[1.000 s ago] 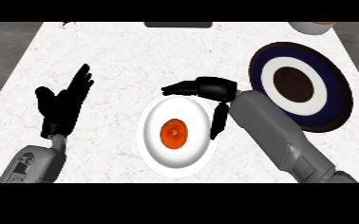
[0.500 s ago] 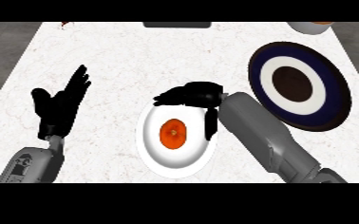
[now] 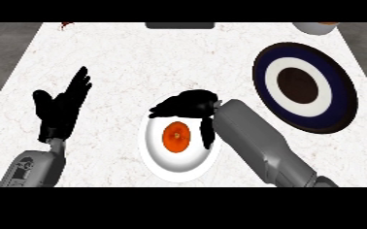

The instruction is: Pick the squash from the plate and place it in the plate

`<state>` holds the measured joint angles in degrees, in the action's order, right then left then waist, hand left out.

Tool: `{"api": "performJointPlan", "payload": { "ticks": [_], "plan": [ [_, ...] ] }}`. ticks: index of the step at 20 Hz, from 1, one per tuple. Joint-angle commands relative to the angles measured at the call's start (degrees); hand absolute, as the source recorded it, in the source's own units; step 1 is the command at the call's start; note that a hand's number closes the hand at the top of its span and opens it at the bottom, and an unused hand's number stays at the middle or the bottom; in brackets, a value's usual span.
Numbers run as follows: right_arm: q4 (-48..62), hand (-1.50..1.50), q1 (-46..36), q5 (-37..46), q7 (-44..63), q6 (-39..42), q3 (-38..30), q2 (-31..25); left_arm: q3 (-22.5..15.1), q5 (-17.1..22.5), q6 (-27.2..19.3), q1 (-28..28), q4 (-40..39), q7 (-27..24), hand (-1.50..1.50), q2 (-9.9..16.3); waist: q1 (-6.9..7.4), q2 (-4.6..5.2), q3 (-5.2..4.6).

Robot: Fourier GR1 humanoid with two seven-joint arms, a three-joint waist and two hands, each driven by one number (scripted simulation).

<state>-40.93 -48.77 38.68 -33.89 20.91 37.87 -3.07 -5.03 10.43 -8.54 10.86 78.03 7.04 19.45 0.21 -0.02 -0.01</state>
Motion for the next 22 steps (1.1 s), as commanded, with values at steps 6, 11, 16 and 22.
{"api": "performJointPlan", "payload": {
  "ticks": [6, 11, 16, 22],
  "plan": [
    [5.63, -1.5, -1.52, 3.41, 0.92, -2.98, -0.64, 3.03, 2.82, -0.83, 3.61, 0.96, -3.77, -2.02, 0.0, -1.62, 0.66, 0.28, 0.0],
    [3.39, -1.5, 0.8, 4.79, 3.26, -5.68, 2.86, 3.06, 2.24, -3.08, 3.01, 0.08, -1.3, -0.48, 0.0, -2.94, 0.85, 0.24, 0.01],
    [2.87, 1.5, 2.89, 9.34, 0.33, -2.74, 6.66, 3.07, 3.94, -2.34, 4.45, -0.74, -0.19, -0.19, 0.0, -2.03, 0.31, 0.14, 0.0],
    [-1.18, 1.5, 0.16, 4.66, 0.03, 0.26, 7.57, 3.05, 5.41, -1.12, 6.95, 0.52, 2.12, 3.71, 0.0, -1.02, 0.94, 0.15, 0.01]
  ]
}}
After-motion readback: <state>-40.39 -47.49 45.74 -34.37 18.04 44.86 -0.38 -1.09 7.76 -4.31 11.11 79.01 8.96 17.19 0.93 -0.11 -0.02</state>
